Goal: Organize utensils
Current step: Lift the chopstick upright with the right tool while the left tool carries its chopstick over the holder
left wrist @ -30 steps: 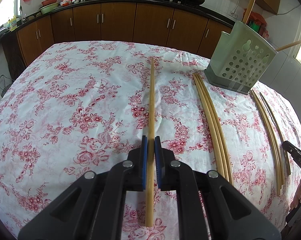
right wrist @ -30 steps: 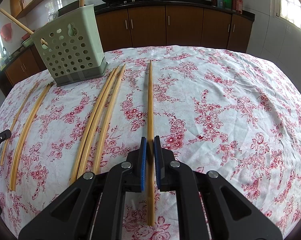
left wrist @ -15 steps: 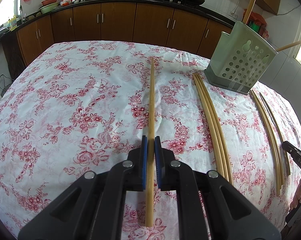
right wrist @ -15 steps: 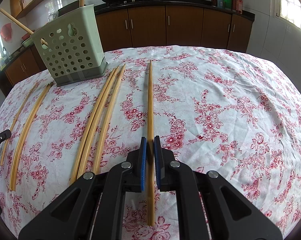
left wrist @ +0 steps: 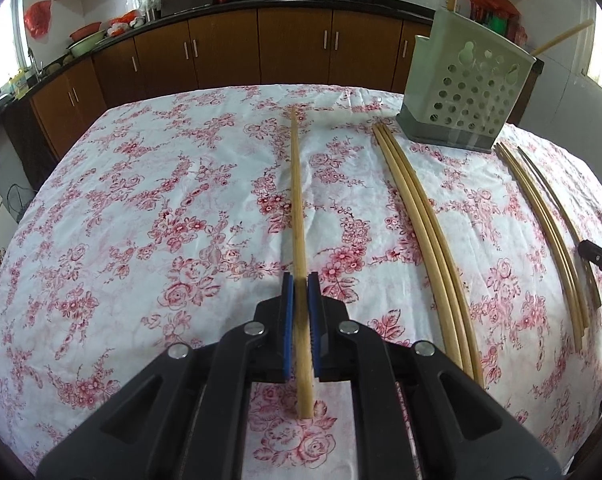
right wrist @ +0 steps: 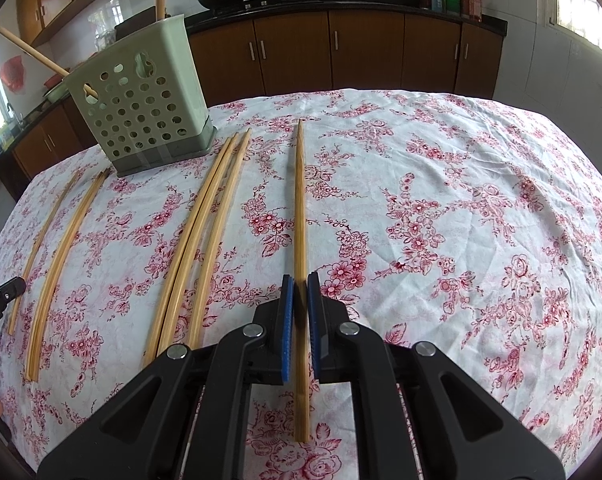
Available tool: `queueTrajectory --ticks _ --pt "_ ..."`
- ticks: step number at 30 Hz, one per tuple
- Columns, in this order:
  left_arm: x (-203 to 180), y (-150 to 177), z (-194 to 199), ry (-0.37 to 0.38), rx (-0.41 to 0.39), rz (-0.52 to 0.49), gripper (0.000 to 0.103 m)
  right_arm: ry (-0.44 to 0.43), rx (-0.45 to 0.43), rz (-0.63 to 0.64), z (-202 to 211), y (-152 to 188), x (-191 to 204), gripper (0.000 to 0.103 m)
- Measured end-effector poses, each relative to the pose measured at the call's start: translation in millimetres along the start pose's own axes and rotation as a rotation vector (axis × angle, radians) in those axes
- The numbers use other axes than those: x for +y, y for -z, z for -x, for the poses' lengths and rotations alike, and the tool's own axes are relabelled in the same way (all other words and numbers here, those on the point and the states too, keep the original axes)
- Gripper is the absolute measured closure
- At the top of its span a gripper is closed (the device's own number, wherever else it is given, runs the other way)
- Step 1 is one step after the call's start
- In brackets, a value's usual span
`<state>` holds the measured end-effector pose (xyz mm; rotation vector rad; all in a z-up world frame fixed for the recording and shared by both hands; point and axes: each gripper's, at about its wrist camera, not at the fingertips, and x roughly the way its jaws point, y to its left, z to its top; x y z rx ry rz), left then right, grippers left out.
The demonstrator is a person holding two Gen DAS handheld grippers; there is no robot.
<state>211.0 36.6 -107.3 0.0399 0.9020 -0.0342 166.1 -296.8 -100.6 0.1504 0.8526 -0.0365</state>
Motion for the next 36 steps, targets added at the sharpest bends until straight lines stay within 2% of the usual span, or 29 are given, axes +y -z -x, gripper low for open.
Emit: queueTrajectory --ticks 2,4,10,14,21,28,33,36 --pt "2 -3 7 -0.005 -0.018 -0.008 0.094 0.007 -0.015 0.013 7 -2 1 0.095" --pt "5 -10 24 -0.002 -0.073 -0.010 0.094 0.002 -0.080 0.011 27 -9 0 0.095" --pt "6 -47 91 0.034 -0.279 0.019 0.094 -0.021 -0.255 0.006 80 -40 -3 0.095" --pt "12 -70 114 0.068 -0.343 0.050 0.095 -0.030 -0.330 0.012 102 -58 -1 0.095" --pt "8 -92 143 0.120 -0.393 0.025 0.095 -0.060 -0.388 -0.001 123 -81 1 0.095" --pt "-14 -110 177 0.196 -0.475 -0.001 0.095 -0.190 -0.502 -0.012 161 -108 16 0.095" --pt "-37 -139 200 0.238 -0.592 0.023 0.095 -0.264 -0.623 -0.017 187 -131 35 0.095" --pt "-49 -161 209 0.255 -0.668 0.060 0.095 -0.274 -0.708 -0.023 192 -147 47 0.095"
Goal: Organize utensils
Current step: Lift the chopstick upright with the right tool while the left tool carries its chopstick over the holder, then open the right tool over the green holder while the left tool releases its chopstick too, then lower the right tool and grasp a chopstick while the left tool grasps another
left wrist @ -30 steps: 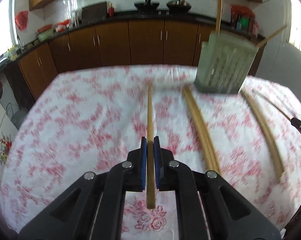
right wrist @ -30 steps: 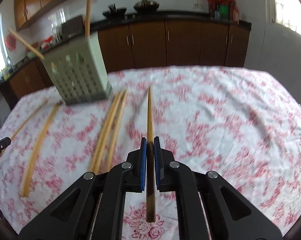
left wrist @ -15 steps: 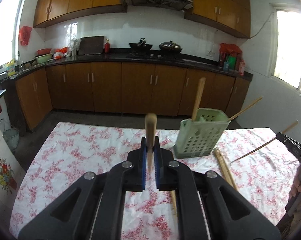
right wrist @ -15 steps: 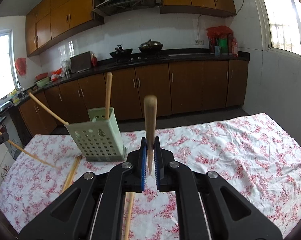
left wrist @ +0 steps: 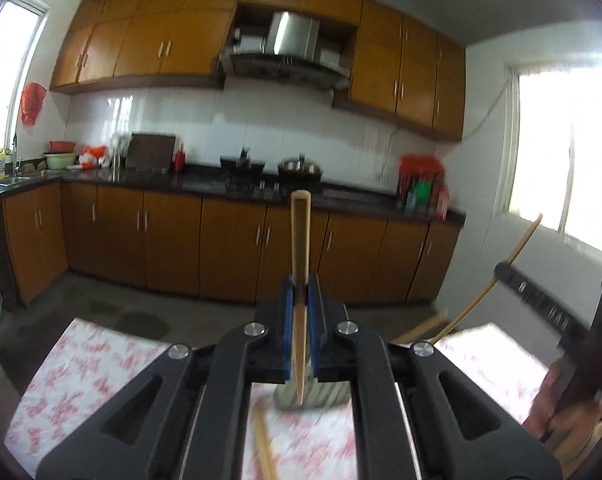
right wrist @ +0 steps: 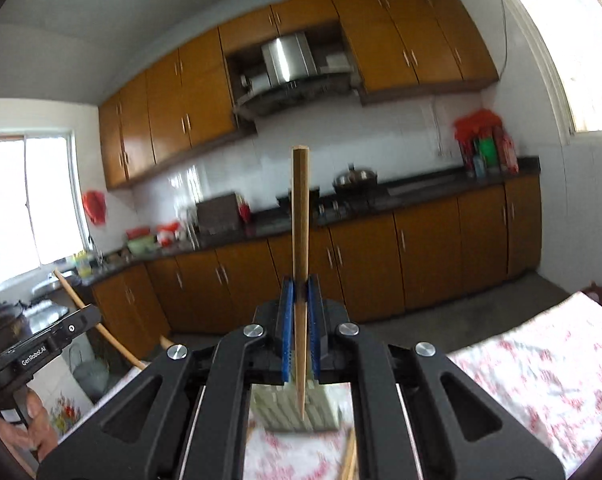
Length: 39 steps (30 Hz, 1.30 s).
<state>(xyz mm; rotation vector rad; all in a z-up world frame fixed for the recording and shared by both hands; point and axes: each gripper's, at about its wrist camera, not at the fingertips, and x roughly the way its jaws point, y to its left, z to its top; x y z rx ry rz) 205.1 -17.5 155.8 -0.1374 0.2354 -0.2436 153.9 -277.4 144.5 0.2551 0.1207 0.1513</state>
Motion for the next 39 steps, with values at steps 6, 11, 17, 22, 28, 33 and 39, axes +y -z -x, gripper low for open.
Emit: queueTrajectory --ticks 6,11,17,22,28,33,39 --pt "-19 -20 -31 -0.039 -0.121 0.010 0.095 0.029 -0.054 0.017 -31 2 3 0.095" --pt "-19 4 -74 -0.045 -0.056 0.024 0.095 0.052 0.008 0.008 -59 24 -3 0.095" --pt "-13 25 -96 -0.033 0.023 0.031 0.095 0.040 0.080 0.015 -63 38 -6 0.092" --pt "0 24 -83 -0.018 0.015 0.054 0.089 0.043 0.068 0.028 -44 31 -4 0.071" --pt "15 22 -41 -0.020 -0.017 0.075 0.083 0.063 0.058 0.034 -3 26 -11 0.071" --pt "36 56 -5 -0.076 0.054 0.059 0.076 0.119 0.216 0.056 15 69 -27 0.071" --pt "63 144 -21 -0.136 0.334 0.043 0.076 0.102 0.670 0.003 -22 186 -49 0.084"
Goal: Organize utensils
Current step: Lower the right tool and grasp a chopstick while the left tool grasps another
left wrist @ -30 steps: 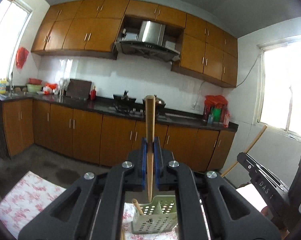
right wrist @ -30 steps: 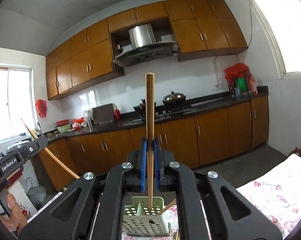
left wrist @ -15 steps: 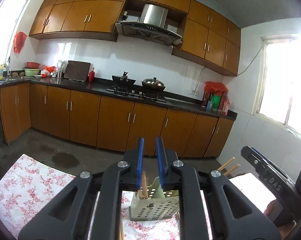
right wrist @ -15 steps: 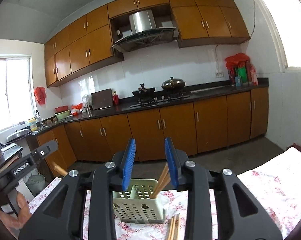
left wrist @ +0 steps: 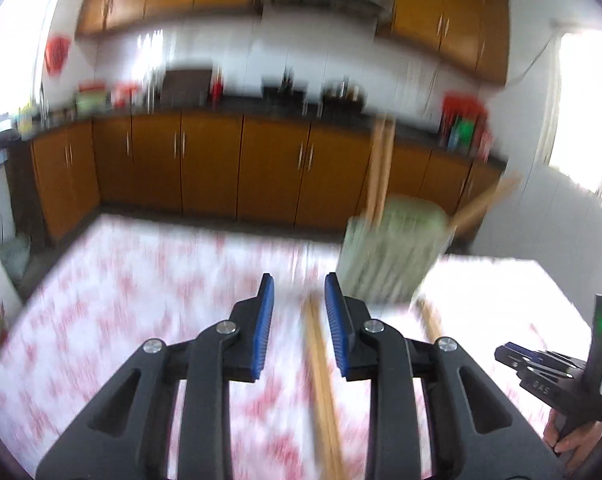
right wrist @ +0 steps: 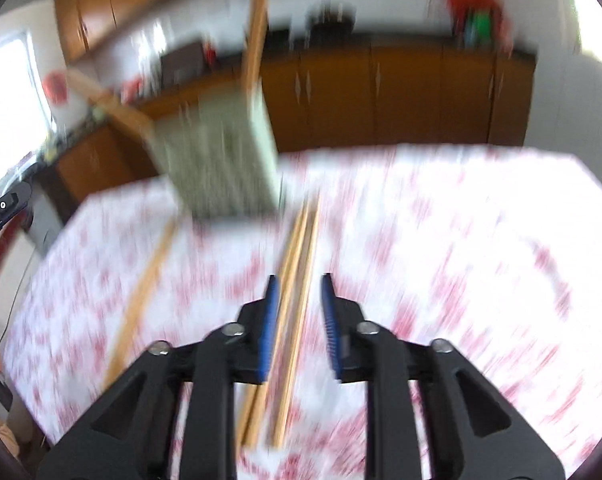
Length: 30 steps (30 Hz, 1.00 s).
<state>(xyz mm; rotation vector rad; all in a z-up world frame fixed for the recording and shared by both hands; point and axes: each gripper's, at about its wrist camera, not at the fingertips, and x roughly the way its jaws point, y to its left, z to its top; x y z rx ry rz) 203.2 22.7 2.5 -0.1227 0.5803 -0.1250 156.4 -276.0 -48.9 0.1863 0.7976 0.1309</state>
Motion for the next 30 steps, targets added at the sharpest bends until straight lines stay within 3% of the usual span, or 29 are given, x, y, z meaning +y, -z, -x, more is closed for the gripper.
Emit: queueTrajectory --ticks 5,7,11,17,23,27,30 --pt "9 48 -32 0.023 0.177 0.012 0.081 0.004 0.115 -0.014 -37 27 3 0.085" --pt "9 61 -41 0.041 0.220 0.007 0.082 0.036 0.104 0.013 -38 27 8 0.095" --pt "-3 79 -56 0.073 0.290 -0.015 0.087 0.095 0.098 -0.027 -38 22 -5 0.095" --pt "-16 90 -67 0.066 0.344 -0.073 0.089 0.105 0.090 -0.022 -38 25 -12 0.095" --pt "-19 93 -69 0.022 0.346 -0.107 0.089 0.111 0.090 -0.007 -41 26 -10 0.095" --pt "-23 88 -78 -0.044 0.336 -0.146 0.094 0.106 0.086 0.028 -38 30 -3 0.094" --pt "-8 78 -89 -0.090 0.332 -0.108 0.095 0.133 0.077 0.037 -41 27 -6 0.095"
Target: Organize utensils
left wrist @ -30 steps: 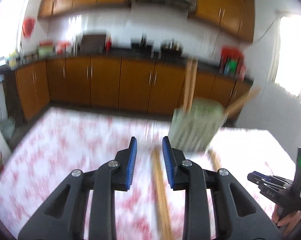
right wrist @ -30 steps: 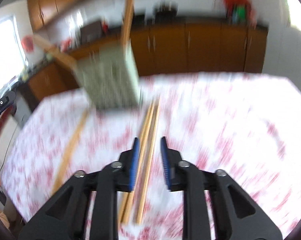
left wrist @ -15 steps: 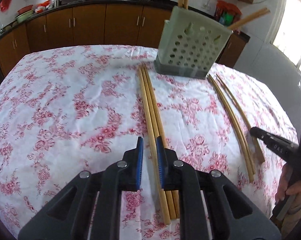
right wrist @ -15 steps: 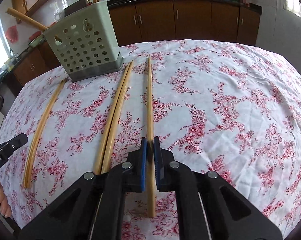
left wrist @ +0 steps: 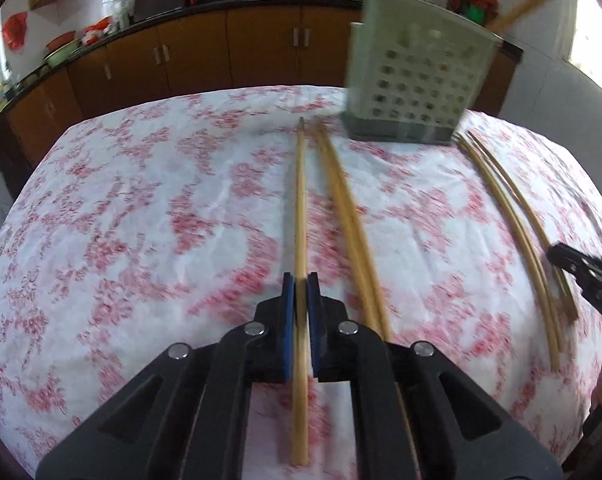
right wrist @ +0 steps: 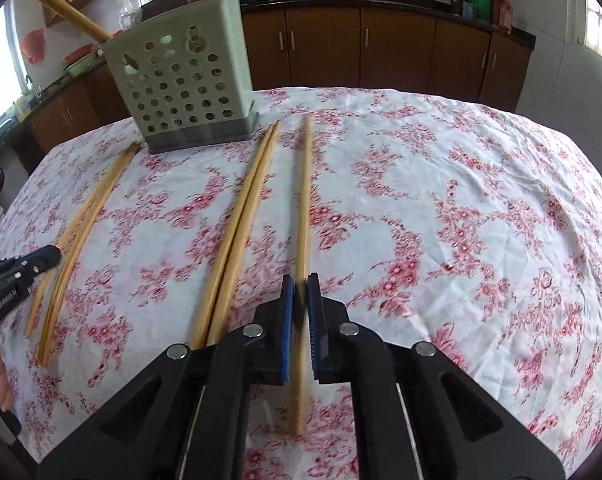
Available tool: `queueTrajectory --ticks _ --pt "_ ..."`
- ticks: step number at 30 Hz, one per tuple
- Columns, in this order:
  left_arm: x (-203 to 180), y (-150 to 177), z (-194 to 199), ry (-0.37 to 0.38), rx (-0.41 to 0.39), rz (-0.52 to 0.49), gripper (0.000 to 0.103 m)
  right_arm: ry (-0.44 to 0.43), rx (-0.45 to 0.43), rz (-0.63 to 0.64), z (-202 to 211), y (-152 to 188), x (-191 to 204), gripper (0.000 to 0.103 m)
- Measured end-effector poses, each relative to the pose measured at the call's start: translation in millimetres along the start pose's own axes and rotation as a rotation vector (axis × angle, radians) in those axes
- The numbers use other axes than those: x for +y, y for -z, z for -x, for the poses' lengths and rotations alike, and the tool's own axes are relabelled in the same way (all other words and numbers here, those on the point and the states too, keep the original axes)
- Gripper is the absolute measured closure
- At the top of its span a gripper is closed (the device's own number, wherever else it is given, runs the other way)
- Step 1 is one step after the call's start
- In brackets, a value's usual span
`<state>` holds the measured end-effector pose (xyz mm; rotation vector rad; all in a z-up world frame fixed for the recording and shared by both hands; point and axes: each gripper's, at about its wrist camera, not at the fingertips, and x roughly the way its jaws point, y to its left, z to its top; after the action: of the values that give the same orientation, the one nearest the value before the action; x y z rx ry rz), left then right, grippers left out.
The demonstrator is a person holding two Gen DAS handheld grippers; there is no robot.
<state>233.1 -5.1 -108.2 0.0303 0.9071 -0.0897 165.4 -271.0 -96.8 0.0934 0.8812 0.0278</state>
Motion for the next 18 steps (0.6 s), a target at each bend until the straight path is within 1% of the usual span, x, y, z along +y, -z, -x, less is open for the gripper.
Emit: queueTrajectory --ticks 2,5,8,10,13,18 --pt "20 -7 -4 -0.026 0.003 0.058 0.094 0.016 -0.008 -0.022 -3 -3 -8 0.095" --pt "39 -10 -5 -0.022 0.002 0.092 0.094 0.020 -0.010 -0.044 -7 -8 -16 0.095" --pt "39 -7 -4 -0.033 -0.017 0.072 0.094 0.031 -0.020 -0.028 -9 -8 -14 0.095" --pt "38 -10 -4 -0.040 -0.016 0.071 0.093 0.036 -0.021 -0.022 -10 -8 -11 0.095" --pt "40 -12 -5 -0.025 -0.018 0.087 0.093 0.028 -0.021 -0.028 -10 -9 -13 0.095" --pt "42 -8 -5 -0.008 -0.022 0.103 0.093 0.028 -0.021 -0.028 -11 -9 -13 0.095"
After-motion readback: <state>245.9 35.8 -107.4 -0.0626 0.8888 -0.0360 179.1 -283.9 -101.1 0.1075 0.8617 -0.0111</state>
